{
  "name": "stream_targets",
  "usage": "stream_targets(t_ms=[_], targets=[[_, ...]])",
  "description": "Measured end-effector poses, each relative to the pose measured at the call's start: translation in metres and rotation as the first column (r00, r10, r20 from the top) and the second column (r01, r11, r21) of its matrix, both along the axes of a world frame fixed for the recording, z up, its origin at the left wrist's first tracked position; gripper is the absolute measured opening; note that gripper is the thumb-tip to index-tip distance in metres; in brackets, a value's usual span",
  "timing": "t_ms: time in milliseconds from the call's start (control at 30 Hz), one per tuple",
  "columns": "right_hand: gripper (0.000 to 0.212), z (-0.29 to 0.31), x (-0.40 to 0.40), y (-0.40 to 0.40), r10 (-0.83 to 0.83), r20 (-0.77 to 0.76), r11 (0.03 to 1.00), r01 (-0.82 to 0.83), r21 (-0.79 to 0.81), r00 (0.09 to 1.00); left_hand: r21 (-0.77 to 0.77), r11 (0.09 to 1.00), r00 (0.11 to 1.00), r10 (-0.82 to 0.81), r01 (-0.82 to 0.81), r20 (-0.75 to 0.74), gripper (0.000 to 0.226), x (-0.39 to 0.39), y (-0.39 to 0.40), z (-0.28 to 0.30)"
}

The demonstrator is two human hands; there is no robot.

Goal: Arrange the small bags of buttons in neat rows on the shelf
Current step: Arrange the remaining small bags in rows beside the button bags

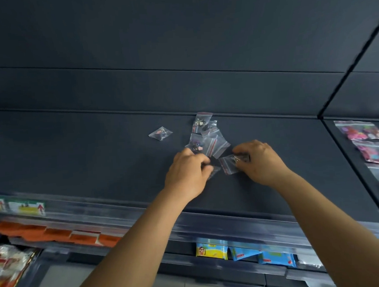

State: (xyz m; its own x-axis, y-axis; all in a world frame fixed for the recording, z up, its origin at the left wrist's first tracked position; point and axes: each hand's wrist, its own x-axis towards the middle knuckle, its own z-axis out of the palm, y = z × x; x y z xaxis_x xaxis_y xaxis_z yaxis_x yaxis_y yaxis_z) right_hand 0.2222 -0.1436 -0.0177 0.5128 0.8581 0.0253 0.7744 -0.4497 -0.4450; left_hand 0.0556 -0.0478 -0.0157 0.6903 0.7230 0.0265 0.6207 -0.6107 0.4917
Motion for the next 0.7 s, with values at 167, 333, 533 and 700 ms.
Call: stream_targets(t_ms=[167,333,533,700], targets=[[0.037,-0.002,-0.009,-0.002,-0.128,-0.066,0.991,0.125,-0.049,0.99,-0.062,0.99,0.986,-0.117,0.124,0.116,0.04,-0.003,-0.008,-0.004],[0.036,0.002,-0.011,-0.004,-0.173,-0.091,0.985,0.171,-0.03,0.981,0.022,0.987,0.987,0.16,-0.159,-0.033,0.043,-0.008,-0.015,0.002],[0.011,0.008,-0.024,-0.009,-0.156,-0.125,0.987,0.152,-0.044,0.98,-0.135,0.955,0.965,0.261,-0.263,-0.035,0.048,0.009,-0.03,0.006],[0.008,0.01,-0.025,-0.022,-0.202,-0.296,0.964,0.242,0.106,0.934,-0.241,0.946,0.971,0.235,-0.218,0.043,0.022,0.015,-0.031,0.008]])
